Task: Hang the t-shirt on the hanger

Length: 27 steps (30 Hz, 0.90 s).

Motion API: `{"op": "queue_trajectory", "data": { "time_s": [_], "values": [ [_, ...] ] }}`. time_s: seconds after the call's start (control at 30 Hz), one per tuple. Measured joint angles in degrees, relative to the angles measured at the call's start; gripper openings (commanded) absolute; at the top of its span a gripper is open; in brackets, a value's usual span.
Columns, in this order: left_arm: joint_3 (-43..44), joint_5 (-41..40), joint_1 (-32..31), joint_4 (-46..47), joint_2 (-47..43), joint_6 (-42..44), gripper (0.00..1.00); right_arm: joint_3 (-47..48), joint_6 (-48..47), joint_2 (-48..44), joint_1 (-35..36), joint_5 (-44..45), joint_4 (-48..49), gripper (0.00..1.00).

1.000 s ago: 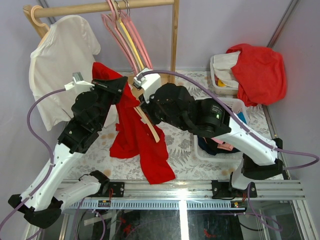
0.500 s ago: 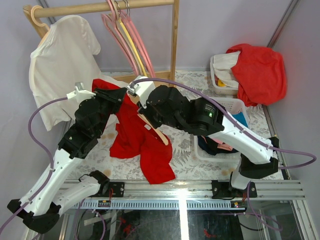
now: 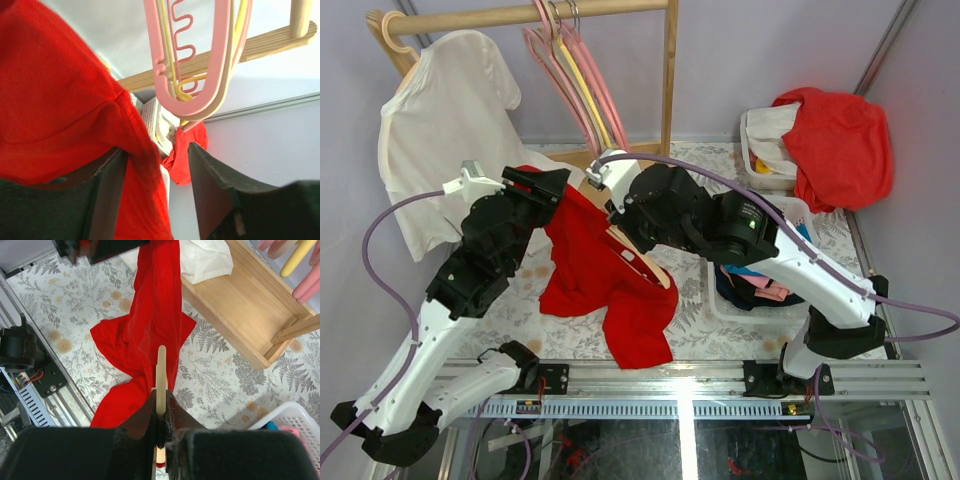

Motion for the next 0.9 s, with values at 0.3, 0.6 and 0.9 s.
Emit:
{"op": "queue_trajectory", "data": {
  "time_s": [0.3,0.6,0.9],
  "values": [
    [6.6,-4.3,0.0,-6.4,-1.0,5.1,0.60,-5.9,-0.1,-4.5,-0.3,0.0,0.1,0.00],
    [6.6,-7.5,0.0,-11.3,-3.7,6.9,0.70,-7.0,0.0,-7.6,-0.5,0.0,-0.5,0.00],
    [5.6,-9.8,0.0,-12.2,0.3,7.6,0.79,-7.6,0.2,-9.8,-0.5,-0.6,-3.3,0.00]
  ]
}}
